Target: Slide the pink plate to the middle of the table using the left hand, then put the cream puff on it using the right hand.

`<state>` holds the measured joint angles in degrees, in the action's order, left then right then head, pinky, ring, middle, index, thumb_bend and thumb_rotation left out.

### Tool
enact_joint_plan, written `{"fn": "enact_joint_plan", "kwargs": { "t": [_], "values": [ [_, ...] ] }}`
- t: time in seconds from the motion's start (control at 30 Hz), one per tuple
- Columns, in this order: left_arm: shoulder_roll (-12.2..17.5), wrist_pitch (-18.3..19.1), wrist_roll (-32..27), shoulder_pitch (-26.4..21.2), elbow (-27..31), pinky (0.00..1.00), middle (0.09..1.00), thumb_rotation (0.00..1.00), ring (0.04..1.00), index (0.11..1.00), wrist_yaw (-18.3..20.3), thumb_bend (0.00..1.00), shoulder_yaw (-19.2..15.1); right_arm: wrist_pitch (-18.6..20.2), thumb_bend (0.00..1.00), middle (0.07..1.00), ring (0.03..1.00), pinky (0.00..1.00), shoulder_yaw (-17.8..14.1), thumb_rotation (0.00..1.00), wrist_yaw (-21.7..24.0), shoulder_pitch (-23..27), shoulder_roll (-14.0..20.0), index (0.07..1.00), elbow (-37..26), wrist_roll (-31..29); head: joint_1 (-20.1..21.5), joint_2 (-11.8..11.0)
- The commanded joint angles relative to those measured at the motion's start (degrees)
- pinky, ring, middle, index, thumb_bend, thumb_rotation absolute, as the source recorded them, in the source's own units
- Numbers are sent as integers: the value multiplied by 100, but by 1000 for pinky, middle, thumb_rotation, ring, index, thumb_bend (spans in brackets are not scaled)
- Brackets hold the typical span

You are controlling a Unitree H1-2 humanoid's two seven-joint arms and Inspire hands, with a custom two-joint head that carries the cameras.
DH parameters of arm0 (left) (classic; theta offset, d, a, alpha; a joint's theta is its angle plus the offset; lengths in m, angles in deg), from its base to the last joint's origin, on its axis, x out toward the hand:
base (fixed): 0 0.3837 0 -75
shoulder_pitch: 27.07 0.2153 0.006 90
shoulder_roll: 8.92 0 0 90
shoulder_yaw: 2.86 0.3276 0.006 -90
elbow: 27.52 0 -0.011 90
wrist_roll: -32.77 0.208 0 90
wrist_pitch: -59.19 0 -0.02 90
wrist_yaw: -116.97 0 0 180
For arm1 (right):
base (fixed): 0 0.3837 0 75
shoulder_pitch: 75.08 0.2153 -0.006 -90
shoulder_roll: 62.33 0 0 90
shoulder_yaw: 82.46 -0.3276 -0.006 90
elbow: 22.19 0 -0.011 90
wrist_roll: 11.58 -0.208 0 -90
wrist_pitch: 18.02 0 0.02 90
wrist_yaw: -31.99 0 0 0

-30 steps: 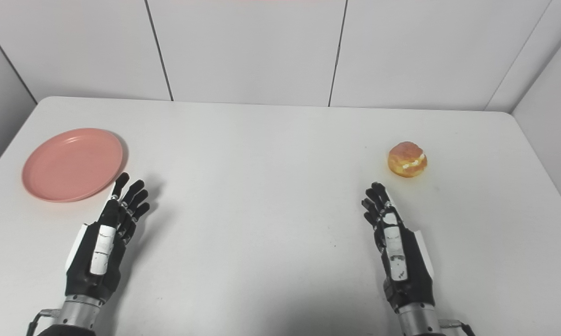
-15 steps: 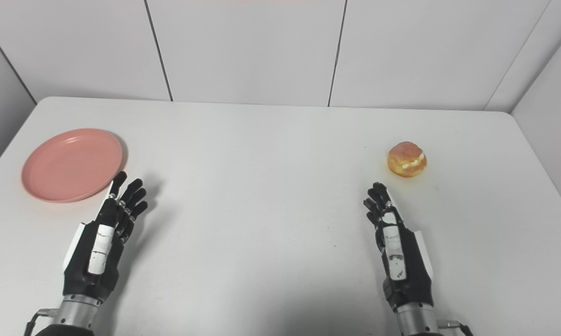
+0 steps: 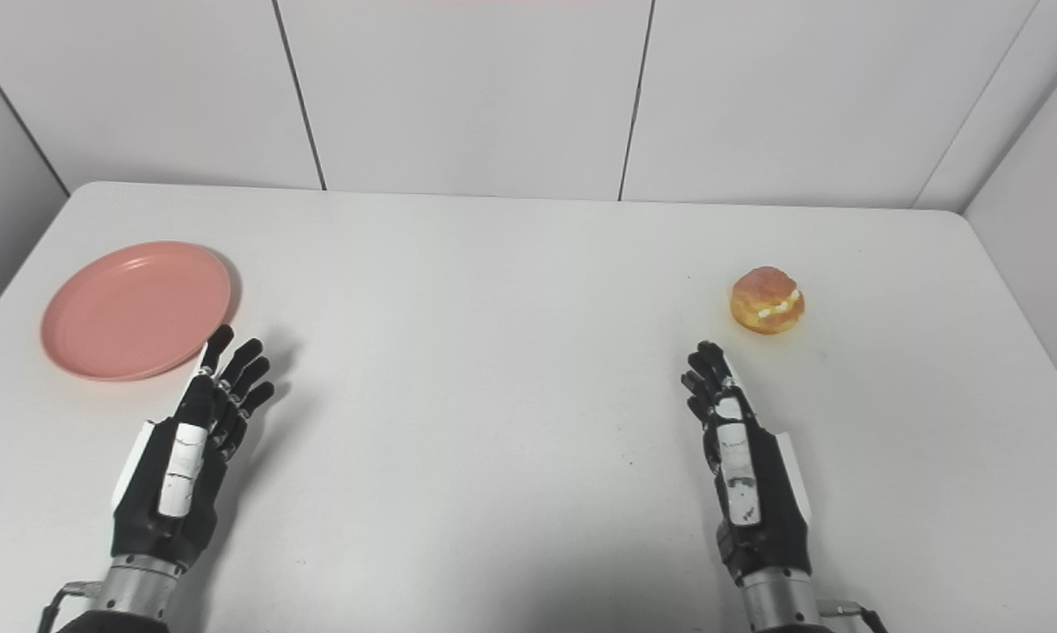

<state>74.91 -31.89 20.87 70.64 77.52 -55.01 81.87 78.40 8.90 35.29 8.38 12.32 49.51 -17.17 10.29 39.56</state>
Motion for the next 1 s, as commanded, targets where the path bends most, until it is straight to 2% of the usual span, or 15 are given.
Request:
{"fn": "enact_joint_plan", "kwargs": {
  "t": [0.0, 0.03, 0.07, 0.1, 0.13, 0.2, 0.3, 0.5, 0.6, 0.97],
  "values": [
    [-39, -325, 61, -76, -34, 930, 955, 877, 950, 1000, 38, 808, 40, -385, 931, 938, 933, 967, -45, 1000, 62, 53, 57, 927, 32, -64, -138, -140],
    [-54, -370, 72, -81, -86, 933, 958, 881, 957, 1000, 40, 802, 61, -429, 930, 938, 932, 962, -56, 1000, 76, 51, 75, 925, 86, -74, -138, -140],
    [-101, -435, 78, -88, -165, 934, 960, 883, 959, 1000, 36, 801, 95, -487, 930, 938, 932, 961, -77, 1000, 107, 45, 116, 924, 168, -97, -308, -312],
    [-146, -462, 59, -89, -216, 943, 959, 874, 962, 1000, 33, 800, 123, -542, 933, 938, 933, 959, -98, 1000, 141, 36, 151, 924, 238, -126, -332, -340],
    [-211, -501, 81, -96, -285, 962, 960, 856, 968, 1000, 8, 807, 156, -617, 934, 940, 934, 958, -130, 1000, 180, 34, 192, 929, 337, -164, -471, -485],
    [-323, -619, 181, -106, -415, 966, 951, 830, 958, 1000, -35, 834, 210, -774, 931, 942, 933, 956, -186, 1000, 255, 29, 267, 934, 518, -230, -606, -618],
    [-443, -924, 428, -110, -603, 953, 940, 822, 944, 1000, -90, 844, 270, -1047, 928, 945, 937, 958, -257, 1000, 363, 36, 370, 936, 796, -343, -878, -845],
    [-597, -1231, 738, -92, -761, 966, 950, 822, 948, 1000, -162, 788, 422, -1410, 923, 949, 946, 961, -359, 1000, 568, 38, 546, 939, 1174, -564, -1240, -1021],
    [-657, -1291, 895, -90, -792, 974, 958, 820, 956, 1000, -200, 794, 510, -1540, 919, 954, 950, 973, -403, 1000, 679, 44, 629, 945, 1342, -661, -1404, -1114],
    [-893, -1660, 1332, -227, -1212, 985, 960, 823, 964, 1000, -401, 772, 711, -1809, 921, 971, 963, 1000, -536, 1000, 929, 193, 850, 971, 1933, -942, -2016, -1534]
  ]
}}
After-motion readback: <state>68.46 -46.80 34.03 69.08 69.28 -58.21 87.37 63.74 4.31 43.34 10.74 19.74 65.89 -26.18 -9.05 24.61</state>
